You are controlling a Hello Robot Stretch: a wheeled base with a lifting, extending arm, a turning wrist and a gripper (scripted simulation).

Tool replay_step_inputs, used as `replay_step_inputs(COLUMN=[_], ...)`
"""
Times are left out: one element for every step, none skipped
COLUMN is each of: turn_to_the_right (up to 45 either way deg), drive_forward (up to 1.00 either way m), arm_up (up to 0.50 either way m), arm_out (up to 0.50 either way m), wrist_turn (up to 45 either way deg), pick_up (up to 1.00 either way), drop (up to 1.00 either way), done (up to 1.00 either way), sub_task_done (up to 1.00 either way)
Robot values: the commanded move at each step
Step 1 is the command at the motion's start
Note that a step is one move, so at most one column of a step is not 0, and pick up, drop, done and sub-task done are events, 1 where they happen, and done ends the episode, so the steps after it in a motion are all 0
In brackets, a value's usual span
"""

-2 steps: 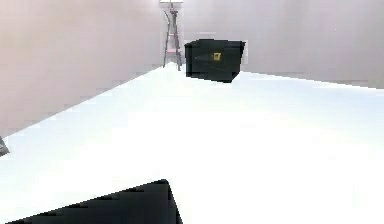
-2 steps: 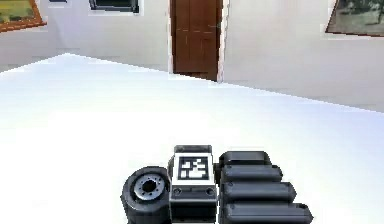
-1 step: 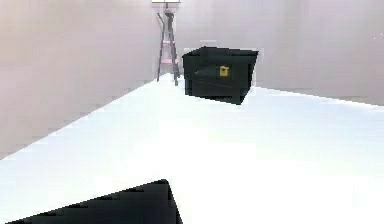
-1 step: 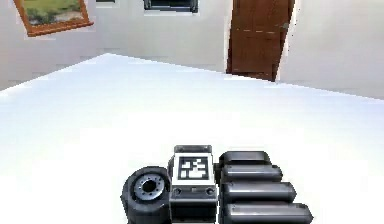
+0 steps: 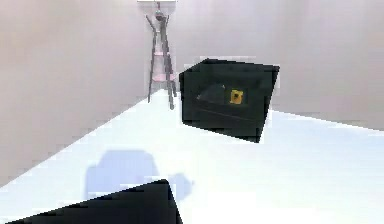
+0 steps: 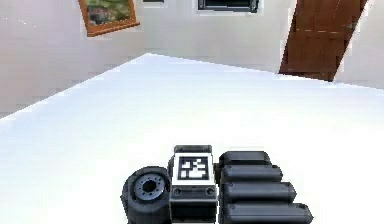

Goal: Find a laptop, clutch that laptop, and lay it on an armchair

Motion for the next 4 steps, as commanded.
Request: replay_step_inputs(turn_to_the_right=[0.0,0.0,-30.0,24.0], drive_forward=[1.00,0.55,0.00,0.00], arm_up=[0.00,0.00,0.00,0.00], arm_out=[0.00,0.00,0.00,0.00], wrist_turn=[0.0,0.0,0.0,0.0], pick_up=[0.00,0.00,0.00,0.00], drop=[0.00,0.00,0.00,0.00], done=[0.00,0.00,0.00,0.00], sub_task_done=[0.00,0.00,0.00,0.00])
